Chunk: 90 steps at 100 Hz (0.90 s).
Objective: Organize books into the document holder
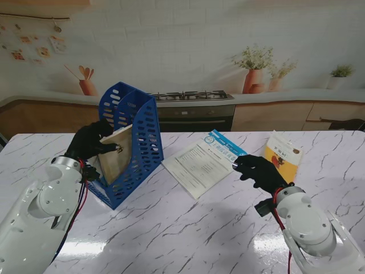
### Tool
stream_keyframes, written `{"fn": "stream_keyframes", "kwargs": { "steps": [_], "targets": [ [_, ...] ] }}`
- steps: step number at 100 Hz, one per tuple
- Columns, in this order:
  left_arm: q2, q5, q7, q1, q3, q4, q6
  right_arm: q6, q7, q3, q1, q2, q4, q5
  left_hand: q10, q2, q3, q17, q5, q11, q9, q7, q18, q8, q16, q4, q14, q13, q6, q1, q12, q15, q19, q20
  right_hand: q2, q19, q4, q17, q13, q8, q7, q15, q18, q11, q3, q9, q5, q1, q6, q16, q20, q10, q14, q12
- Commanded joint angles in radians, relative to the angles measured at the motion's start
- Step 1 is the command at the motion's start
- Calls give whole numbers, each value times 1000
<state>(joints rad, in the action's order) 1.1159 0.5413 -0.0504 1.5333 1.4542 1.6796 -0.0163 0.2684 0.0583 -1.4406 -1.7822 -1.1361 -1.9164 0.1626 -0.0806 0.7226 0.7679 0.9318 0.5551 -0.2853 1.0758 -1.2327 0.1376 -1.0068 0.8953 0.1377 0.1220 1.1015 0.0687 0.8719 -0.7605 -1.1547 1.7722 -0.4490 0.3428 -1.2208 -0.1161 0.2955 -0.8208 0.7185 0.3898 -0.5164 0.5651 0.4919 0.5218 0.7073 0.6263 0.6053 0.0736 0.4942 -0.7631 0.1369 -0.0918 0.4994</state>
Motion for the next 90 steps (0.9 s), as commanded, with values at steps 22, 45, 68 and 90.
{"fn": "stream_keyframes", "kwargs": {
  "steps": [22,45,68,90],
  "targets": [
    [0,8,36,23,5,13,23,-2,4,2,-6,-5,2,-8,-32,-84,-1,-43,-40,-58,-74,26,-3,74,-36,-7,52,-55,-103,46,62,126,88,-54,-8,-1,34,-4,-4,16,8,0,-85,8,-21,6,32,-20,-32,4,4,-13,-7,10],
    [0,13,37,30,5,17,26,-3,6,1,-6,-4,4,-8,-44,-90,-62,-89,-47,-121,-151,85,16,175,-42,-5,66,-97,-99,42,131,173,56,-86,-11,-2,34,-2,-3,17,7,0,-92,10,-22,4,30,-19,-34,5,3,-17,0,13],
    [1,16,32,41,13,36,23,-6,4,1,-4,-5,7,-8,-55,-104,-102,-149,-44,-162,-198,128,52,247,-50,-4,86,-140,-95,27,219,227,10,-134,-14,-4,34,1,0,17,8,-3,-100,16,-28,-1,28,-14,-34,6,4,-19,5,14],
    [1,-1,43,65,26,80,1,3,7,1,-6,-5,4,-8,-54,-146,-143,-357,-32,-148,-246,277,145,371,-124,-9,140,-307,-82,-12,298,458,-166,-211,-14,-9,34,5,0,17,8,-6,-101,19,-35,-1,27,-14,-34,5,3,-18,3,13]
  ]
}}
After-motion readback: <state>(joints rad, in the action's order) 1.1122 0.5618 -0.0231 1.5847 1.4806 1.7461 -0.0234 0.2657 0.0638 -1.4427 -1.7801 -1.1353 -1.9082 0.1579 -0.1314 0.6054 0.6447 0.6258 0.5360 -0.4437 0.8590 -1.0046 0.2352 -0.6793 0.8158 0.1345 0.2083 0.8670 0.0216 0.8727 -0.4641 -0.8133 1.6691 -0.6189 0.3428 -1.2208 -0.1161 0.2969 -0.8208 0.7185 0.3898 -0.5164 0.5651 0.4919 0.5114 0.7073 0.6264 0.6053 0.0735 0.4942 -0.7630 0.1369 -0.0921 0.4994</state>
